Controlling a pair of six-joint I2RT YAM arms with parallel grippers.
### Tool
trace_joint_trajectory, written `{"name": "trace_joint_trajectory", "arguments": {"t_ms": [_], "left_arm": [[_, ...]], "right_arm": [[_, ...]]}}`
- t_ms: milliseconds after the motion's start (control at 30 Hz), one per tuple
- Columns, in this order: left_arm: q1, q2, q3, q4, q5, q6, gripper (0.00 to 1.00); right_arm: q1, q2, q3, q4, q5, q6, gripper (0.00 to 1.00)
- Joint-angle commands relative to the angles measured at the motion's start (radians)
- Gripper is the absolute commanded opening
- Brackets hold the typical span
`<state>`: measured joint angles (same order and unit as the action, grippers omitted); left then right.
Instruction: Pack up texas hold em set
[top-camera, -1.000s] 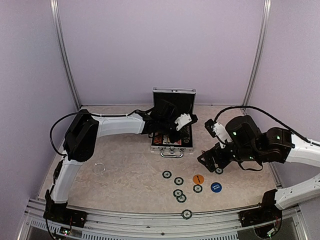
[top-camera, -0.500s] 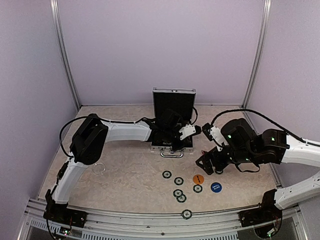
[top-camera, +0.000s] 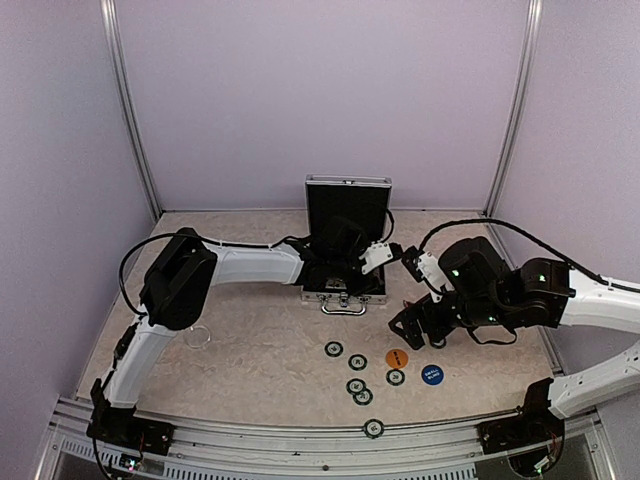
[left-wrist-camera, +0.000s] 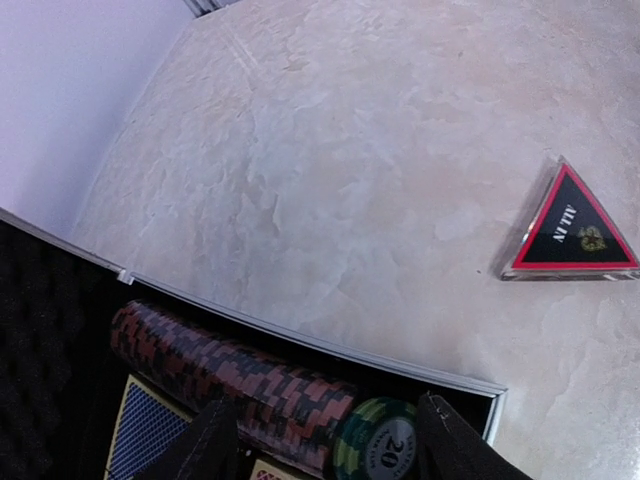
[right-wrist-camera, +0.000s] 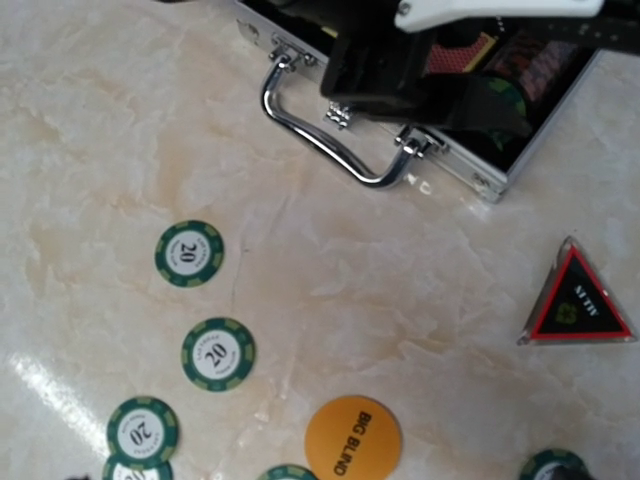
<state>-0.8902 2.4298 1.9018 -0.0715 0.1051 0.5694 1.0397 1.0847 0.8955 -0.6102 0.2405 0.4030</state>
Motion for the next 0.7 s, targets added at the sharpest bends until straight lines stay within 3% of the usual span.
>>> {"name": "trace_joint_trajectory", "arguments": {"t_ms": [0,233,500,667], "left_arm": [[-0.004,-0.044,-0.028,0.098,-0.125,-0.014,0.62],[0.001,-0.072,-0.041,0.151,-0.239,-0.043,0.65],[0.013,-0.194,-0.138,0.085,0.003,-0.044,0.66],[0.011,-0.171,-0.099,-0.023,0.023,-0.026,0.66]], "right_arm": [[-0.007,0.003,-0.004,0.016,-0.002,0.007,1.0],[-0.007,0.004,0.0,0.013,-0.002,0.006,1.0],[-0.007,0.004,-0.002,0.01,-0.01,0.003,1.0],[-0.007,0.001,-0.009,0.015,-0.013,0.002,1.0]]}}
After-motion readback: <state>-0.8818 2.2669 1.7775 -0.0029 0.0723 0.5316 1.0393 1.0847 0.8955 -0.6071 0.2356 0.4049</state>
